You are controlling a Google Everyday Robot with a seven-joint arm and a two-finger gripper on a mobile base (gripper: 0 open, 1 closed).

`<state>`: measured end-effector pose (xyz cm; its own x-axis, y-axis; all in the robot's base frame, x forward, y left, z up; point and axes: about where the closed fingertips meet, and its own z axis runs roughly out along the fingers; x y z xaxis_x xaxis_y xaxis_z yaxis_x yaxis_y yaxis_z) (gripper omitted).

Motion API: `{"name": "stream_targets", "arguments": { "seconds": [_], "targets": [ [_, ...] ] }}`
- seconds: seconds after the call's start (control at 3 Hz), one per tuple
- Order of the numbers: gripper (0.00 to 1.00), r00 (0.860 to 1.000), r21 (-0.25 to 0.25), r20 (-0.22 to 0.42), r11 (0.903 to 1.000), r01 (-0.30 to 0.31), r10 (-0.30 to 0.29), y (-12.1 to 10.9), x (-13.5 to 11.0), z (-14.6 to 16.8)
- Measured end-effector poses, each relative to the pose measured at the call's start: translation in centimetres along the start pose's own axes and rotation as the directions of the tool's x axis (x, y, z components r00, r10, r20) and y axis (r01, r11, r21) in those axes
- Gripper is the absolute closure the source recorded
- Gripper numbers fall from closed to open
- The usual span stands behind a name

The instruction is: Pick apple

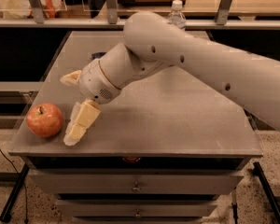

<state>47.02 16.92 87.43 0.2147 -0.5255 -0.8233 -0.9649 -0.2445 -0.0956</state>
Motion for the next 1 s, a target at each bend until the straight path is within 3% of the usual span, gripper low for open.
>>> {"name": "stream_targets", "arguments": {
  "seconds": [0.67, 1.0],
  "targets": [
    [0.28, 0.999, -0.079, 0.031, 0.9968, -0.01, 0.013, 0.1, 0.5, 3.6],
    [0.51, 0.999, -0.102, 0.04, 0.9947, -0.012, 0.016, 0.2, 0.6, 4.5]
  ]
}}
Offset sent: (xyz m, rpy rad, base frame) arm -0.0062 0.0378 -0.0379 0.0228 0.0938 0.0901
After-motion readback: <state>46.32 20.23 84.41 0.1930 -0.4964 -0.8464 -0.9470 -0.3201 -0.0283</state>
